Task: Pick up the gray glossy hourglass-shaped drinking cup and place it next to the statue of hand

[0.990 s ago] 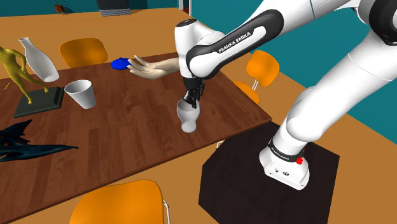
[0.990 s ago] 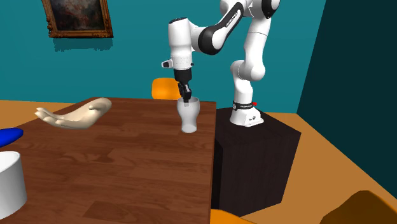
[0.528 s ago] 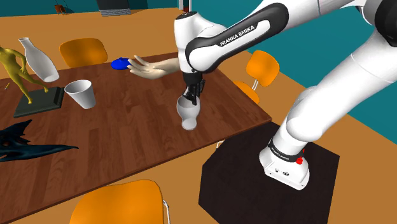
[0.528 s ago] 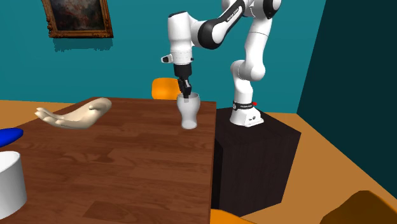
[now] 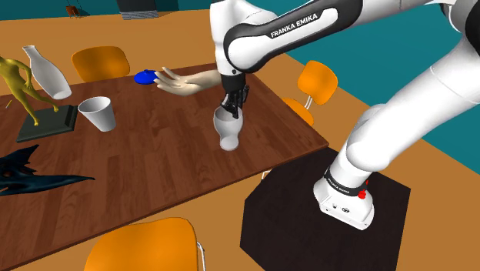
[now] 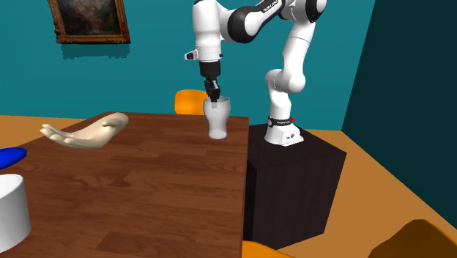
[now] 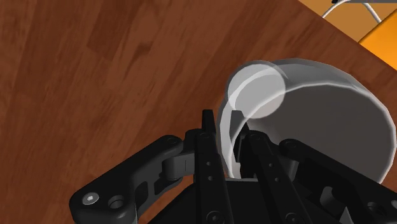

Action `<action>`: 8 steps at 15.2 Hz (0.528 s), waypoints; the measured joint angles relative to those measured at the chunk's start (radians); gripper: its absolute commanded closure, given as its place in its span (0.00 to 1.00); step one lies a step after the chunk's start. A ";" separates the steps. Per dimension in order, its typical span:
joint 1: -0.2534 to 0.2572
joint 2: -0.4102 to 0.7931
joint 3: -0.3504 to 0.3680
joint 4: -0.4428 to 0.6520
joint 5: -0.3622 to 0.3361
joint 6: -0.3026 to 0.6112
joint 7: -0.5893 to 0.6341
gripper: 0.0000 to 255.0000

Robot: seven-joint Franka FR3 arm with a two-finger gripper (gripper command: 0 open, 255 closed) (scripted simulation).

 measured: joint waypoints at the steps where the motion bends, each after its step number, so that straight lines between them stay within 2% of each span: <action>1: 0.000 -0.002 -0.001 0.009 0.000 -0.011 -0.001 1.00; 8: 0.000 -0.032 -0.008 0.085 0.004 -0.116 -0.008 1.00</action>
